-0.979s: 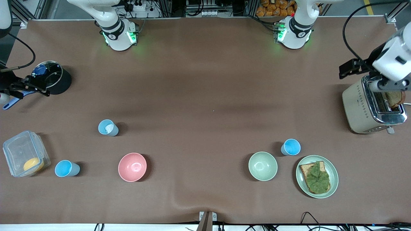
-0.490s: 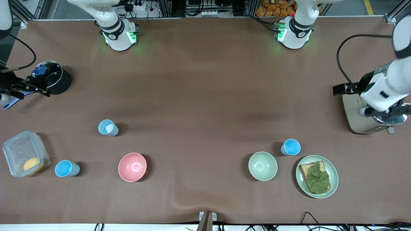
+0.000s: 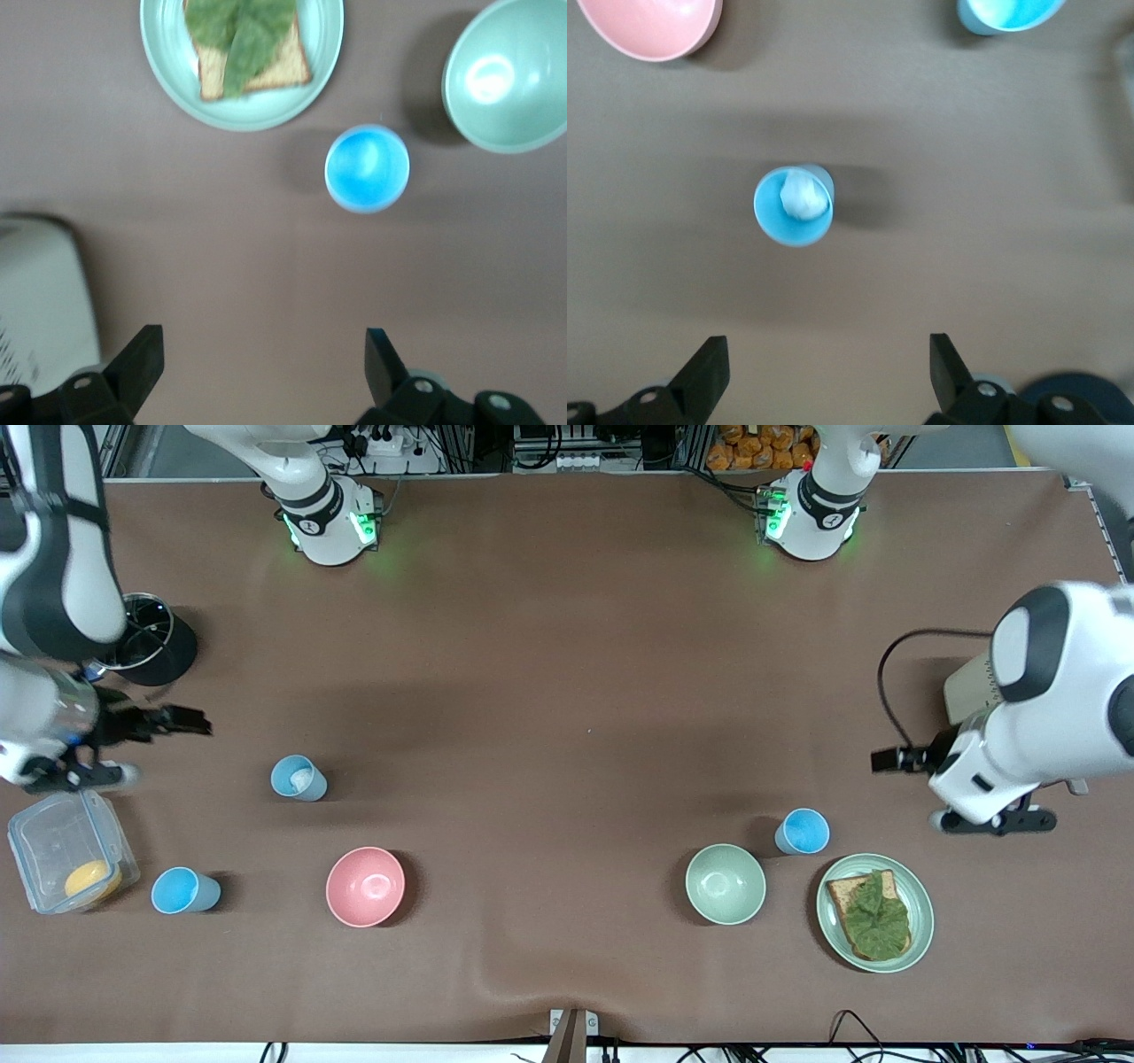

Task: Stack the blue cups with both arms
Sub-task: 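Lower both grippers around the blue cups and close them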

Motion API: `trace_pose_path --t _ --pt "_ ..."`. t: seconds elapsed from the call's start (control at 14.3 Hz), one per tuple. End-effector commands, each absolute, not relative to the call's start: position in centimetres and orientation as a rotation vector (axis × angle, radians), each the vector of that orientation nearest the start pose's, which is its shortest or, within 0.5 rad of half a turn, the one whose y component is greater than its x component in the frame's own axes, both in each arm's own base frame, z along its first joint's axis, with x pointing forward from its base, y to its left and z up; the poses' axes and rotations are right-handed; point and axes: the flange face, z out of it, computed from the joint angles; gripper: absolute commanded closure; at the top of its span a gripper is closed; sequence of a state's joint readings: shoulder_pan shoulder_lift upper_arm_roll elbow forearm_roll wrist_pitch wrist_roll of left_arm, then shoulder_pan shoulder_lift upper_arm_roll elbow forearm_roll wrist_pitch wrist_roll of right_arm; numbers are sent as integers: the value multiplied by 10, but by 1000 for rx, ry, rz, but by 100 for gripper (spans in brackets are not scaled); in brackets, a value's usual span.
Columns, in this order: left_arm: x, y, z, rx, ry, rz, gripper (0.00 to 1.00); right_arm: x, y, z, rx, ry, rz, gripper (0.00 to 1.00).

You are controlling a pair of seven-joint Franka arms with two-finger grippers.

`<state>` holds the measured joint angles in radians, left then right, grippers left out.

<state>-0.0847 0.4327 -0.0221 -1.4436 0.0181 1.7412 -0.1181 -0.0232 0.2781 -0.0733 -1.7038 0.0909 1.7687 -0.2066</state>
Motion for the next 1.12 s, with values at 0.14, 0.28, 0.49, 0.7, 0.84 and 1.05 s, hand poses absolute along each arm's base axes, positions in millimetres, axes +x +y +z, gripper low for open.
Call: trace_pose_path --t 0.14,0.28,0.49,0.7,0.84,1.05 --pt "710 -76 364 -3153 -39 -14 0 636 -42 335 -2977 -52 217 0" --pt "721 -80 335 -3161 -34 -91 0 643 -43 292 -2950 4 207 0" --pt "731 -84 291 -3170 -96 -172 0 636 -35 255 -2936 -42 279 0" --pt "732 -103 269 -3177 -121 -208 0 621 -42 227 -2922 -150 300 0" --pt "732 -102 269 -3177 -123 -216 0 617 -41 222 -2918 -164 314 0" --pt "733 -101 284 -3178 -128 -233 0 617 -39 219 -2923 -174 302 37"
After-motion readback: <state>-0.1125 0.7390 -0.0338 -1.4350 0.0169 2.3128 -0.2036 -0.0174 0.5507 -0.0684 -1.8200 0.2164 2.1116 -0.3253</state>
